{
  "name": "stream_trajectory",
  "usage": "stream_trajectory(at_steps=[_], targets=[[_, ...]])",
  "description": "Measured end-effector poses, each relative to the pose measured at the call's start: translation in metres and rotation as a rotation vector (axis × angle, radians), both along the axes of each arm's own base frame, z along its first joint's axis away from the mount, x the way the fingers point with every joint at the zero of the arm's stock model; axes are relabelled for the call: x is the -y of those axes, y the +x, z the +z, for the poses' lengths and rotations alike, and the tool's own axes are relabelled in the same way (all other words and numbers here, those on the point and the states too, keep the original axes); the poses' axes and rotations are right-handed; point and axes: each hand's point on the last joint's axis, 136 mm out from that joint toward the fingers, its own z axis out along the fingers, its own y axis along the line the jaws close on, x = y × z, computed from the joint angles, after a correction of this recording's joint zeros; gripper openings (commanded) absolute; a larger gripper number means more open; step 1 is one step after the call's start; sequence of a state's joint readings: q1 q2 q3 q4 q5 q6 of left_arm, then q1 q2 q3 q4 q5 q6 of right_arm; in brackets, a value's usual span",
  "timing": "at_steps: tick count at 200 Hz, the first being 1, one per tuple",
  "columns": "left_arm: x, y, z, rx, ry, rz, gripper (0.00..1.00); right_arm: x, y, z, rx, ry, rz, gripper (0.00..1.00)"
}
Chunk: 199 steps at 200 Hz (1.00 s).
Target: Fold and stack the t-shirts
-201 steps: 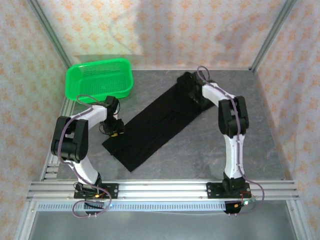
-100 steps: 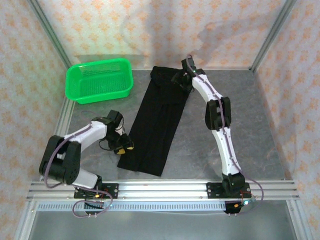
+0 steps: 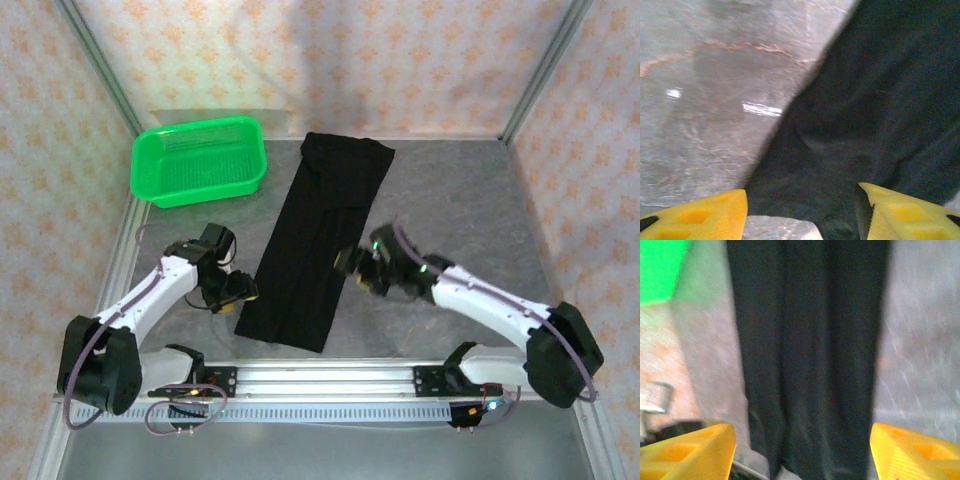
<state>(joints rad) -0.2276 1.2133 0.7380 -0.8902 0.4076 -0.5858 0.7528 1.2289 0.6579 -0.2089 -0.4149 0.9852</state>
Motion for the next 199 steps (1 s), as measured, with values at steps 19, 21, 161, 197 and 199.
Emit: stream_trajectory(at_steps=[19,21,161,197,199], targets=[[-0.009,-0.002,-0.004,0.009,0.046,0.037,0.59,-0.005,-0.041,-0.051,-0.123,-0.063,0.041,0.7],[-0.009,-0.002,-0.004,0.009,0.047,0.039,0.59,-0.006,-0.043,-0.055,-0.13,-0.067,0.045,0.7],[0.007,-0.023,-0.035,-0.047,0.084,-0.028,0.53,-0.071,-0.061,-0.059,-0.069,-0.111,0.094,0.65],[-0.007,-0.028,-0.022,0.038,0.116,0.048,0.55,-0.107,-0.082,-0.034,-0.082,-0.026,0.206,0.65],[-0.008,-0.028,-0.021,0.045,0.119,0.054,0.55,-0.108,-0.082,-0.033,-0.084,-0.022,0.208,0.65]])
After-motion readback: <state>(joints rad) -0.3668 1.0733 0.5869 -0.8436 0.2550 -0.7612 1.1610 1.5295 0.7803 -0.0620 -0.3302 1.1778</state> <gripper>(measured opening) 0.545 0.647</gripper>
